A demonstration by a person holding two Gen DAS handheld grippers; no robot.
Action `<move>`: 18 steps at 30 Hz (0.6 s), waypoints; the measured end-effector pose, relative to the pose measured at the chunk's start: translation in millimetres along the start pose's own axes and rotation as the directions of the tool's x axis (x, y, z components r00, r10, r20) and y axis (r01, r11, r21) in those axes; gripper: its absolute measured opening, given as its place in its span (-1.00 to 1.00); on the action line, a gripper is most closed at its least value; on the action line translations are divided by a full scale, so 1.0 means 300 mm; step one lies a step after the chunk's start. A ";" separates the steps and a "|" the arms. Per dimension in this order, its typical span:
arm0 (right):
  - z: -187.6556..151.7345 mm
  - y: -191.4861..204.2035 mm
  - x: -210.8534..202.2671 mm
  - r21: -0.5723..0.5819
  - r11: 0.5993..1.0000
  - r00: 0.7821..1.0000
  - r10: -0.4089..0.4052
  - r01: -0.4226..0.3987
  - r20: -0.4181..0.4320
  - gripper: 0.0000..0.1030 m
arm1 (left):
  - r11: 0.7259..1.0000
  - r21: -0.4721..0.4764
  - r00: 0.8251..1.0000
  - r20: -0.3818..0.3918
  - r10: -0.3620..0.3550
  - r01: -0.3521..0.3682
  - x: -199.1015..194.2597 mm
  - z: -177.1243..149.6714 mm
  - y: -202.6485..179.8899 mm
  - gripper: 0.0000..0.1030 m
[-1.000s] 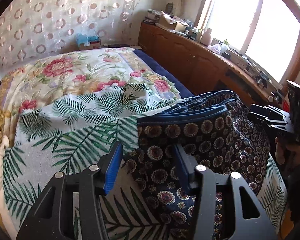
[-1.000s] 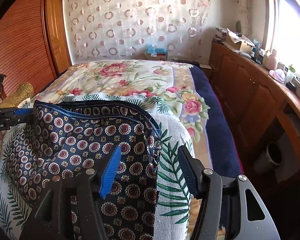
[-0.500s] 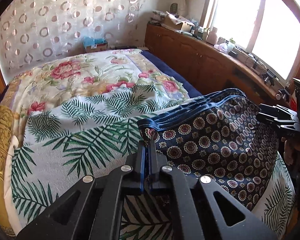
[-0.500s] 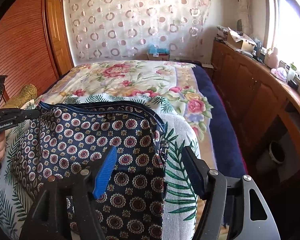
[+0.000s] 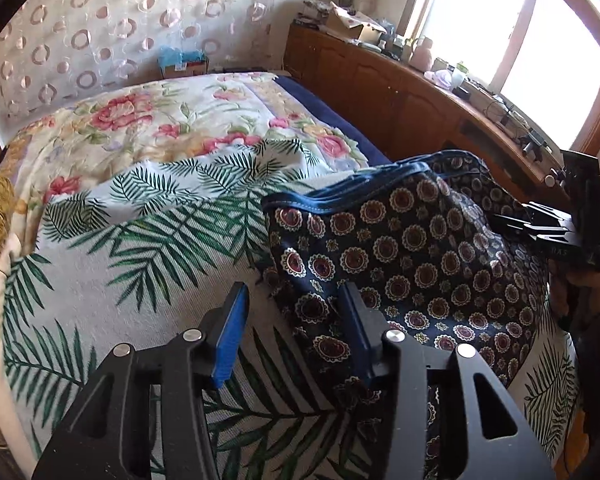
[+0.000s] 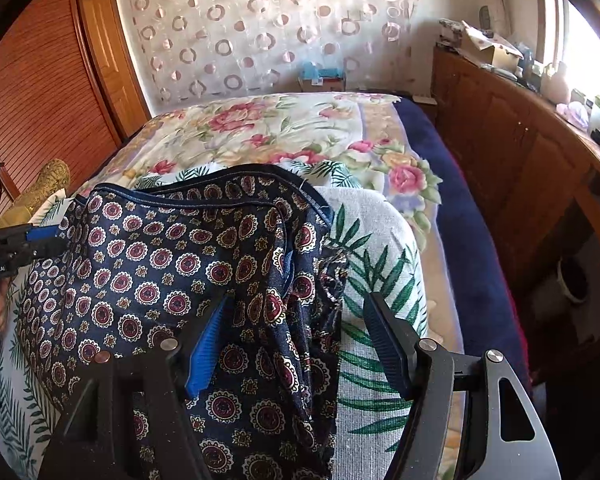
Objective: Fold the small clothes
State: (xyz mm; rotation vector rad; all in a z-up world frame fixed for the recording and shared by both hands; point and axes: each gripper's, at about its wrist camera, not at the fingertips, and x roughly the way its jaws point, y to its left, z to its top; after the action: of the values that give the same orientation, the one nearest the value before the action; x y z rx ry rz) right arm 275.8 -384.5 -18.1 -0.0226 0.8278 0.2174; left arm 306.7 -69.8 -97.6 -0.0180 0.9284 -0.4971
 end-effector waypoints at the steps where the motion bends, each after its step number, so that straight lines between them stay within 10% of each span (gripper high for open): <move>1: 0.002 0.001 0.004 -0.003 1.000 1.000 0.007 -0.007 -0.005 0.34 | 1.000 -0.003 1.000 0.002 0.000 0.000 0.002 0.001 -0.001 -0.07; 18: -0.004 0.024 0.006 -0.051 0.998 0.999 0.043 -0.043 -0.006 -0.01 | 1.000 -0.002 1.000 0.010 0.013 -0.013 0.010 0.003 -0.026 -0.07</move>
State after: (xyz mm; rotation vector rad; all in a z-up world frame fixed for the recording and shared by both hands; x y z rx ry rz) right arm 274.7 -377.3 -19.6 -0.0531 0.8281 0.2793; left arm 305.7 -78.1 -97.5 -0.0161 0.9185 -0.4841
